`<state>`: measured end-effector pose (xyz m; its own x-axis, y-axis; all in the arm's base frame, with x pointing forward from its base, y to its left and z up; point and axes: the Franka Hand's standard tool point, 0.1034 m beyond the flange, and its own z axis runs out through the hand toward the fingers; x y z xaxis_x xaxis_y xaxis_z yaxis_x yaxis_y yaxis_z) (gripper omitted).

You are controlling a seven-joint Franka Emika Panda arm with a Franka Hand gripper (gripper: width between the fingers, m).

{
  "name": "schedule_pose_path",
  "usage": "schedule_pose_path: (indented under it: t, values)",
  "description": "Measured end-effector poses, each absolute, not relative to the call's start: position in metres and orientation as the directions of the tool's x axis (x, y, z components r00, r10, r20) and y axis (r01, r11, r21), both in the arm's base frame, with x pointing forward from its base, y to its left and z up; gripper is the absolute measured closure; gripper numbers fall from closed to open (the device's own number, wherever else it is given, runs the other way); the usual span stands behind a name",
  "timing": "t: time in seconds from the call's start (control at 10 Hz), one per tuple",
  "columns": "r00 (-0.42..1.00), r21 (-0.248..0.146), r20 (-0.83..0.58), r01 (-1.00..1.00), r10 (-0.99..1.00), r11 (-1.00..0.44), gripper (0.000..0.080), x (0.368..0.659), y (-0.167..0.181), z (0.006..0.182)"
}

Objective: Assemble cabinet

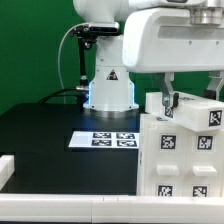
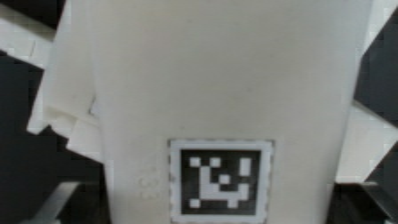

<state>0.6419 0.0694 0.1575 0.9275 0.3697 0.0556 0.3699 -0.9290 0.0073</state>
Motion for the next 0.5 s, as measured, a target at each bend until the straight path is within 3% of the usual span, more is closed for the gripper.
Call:
schedule_pose_path:
  t: [0.3, 0.5]
  values:
    - [0.998, -0.011, 0.067, -0.016, -0.016, -1.0, 0.0246, 0.6422, 0.0689, 0.1571]
    - [0.944, -0.034, 0.067, -0.321, -0.322, -0.947, 0.0245, 0.6437, 0.0681, 0.1579]
